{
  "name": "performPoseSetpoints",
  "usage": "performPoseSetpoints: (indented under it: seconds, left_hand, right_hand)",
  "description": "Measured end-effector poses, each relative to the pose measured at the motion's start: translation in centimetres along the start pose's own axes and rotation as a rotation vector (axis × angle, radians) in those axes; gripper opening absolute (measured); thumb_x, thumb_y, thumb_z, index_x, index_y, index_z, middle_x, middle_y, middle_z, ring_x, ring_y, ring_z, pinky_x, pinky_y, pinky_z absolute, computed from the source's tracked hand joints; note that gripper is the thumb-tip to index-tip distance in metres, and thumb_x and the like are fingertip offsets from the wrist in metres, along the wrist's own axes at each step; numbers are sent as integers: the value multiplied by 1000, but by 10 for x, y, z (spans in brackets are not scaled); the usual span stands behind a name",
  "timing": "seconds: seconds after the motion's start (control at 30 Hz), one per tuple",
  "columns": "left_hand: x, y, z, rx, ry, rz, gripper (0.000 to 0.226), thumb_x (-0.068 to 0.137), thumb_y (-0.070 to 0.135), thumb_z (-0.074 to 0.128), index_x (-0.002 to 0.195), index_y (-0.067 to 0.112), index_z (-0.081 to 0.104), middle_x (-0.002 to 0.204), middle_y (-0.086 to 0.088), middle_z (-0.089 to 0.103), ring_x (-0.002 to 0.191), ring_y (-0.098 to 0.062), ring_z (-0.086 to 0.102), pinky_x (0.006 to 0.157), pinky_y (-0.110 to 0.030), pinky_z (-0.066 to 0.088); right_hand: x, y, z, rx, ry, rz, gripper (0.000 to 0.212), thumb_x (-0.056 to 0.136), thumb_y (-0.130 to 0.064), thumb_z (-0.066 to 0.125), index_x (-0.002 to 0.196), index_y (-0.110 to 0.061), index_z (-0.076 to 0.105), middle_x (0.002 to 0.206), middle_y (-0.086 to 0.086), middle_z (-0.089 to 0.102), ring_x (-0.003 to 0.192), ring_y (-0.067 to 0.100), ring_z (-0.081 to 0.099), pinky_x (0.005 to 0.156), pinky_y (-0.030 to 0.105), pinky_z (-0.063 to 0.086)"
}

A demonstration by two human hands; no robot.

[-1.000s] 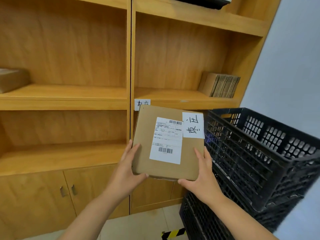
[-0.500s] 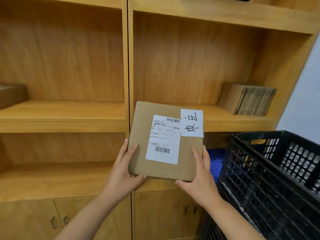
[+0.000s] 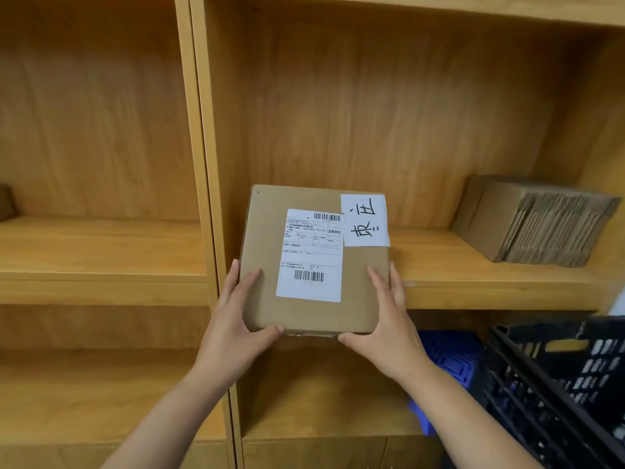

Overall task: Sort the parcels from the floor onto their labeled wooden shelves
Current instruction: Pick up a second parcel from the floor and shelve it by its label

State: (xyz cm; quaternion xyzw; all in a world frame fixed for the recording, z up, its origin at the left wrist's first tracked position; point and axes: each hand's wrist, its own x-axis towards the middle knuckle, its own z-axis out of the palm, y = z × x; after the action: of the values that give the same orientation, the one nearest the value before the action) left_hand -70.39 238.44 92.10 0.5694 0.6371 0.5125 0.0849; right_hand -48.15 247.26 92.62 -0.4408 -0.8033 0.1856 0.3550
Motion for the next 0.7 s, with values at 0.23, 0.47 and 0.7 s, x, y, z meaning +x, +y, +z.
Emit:
performPoseSetpoints:
  seconds: [0.23,0.47,0.7]
  left_hand:
    - [31,2,1,195,120,103,58,75,44,67,129,36,46,149,19,23,135,-8,13,109,-43,25]
    - [61,7,-8,506,141,313,45,86,45,37,123,28,57,126,9,60,123,-12,45,112,-32,19]
    - [87,6,-4,750,153,411,49,70,1,69,116,16,63,114,-3,68,107,-25,59,101,-39,40]
  right_hand:
    - [39,1,-11,37,-30,14,106,62,-45,79,145,-44,12,150,-32,-16,141,4,9,113,33,27]
    - [64,-14,-25,-285,65,-59,71,69,-71,53,135,-47,40,154,-18,22,136,18,22,110,32,17]
    - [85,-17,1,-629,317,-233,43,84,-43,51,123,-27,58,122,4,64,119,26,54,98,36,27]
